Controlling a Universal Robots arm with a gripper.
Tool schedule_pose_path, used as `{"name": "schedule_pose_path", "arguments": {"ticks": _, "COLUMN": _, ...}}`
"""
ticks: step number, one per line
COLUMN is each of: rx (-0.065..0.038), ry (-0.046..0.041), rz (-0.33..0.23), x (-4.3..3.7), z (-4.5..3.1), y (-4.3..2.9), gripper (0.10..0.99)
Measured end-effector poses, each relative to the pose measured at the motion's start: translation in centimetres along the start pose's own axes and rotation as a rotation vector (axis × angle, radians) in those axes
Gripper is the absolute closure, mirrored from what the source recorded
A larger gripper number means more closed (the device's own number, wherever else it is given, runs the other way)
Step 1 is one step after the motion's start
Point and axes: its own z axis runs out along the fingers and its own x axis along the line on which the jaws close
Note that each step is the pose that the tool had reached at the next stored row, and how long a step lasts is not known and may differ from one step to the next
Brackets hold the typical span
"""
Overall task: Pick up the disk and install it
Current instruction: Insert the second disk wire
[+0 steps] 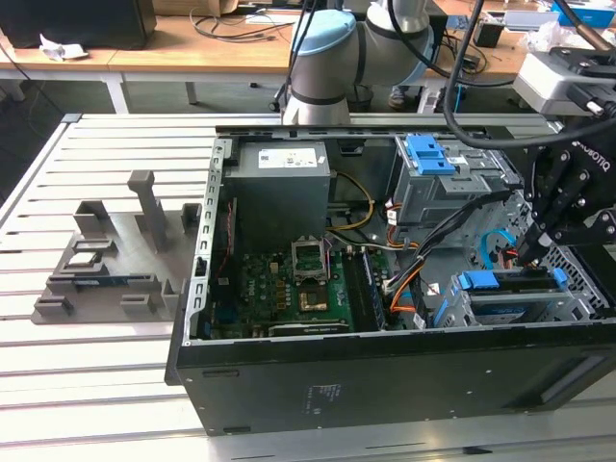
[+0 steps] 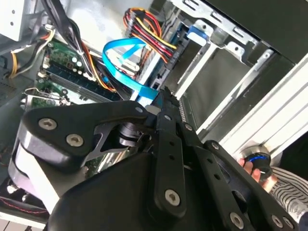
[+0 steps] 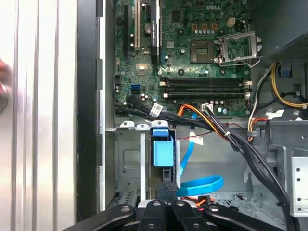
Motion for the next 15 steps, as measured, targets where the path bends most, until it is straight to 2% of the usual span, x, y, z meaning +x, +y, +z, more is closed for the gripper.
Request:
{"name": "schedule_pose_path", "arguments": {"ticks": 3, "rx": -0.001, "ry": -0.0023, "rz": 0.045, "x": -0.01, "z": 0.6, "y": -0.03, "gripper": 0.98}}
{"name": "schedule_pose_path", "arguments": {"ticks": 5, "rx": -0.003, "ry": -0.0052, "rz": 0.097, "x": -0.03, "z": 1.16, "y": -0.16, "gripper": 0.98}}
{"name": "schedule_pose_path", "arguments": {"ticks": 15, "rx": -0.005, "ry": -0.0048, "rz": 0.1, "x": 0.07, "z": 1.64, "y": -0.79, "gripper": 0.98}}
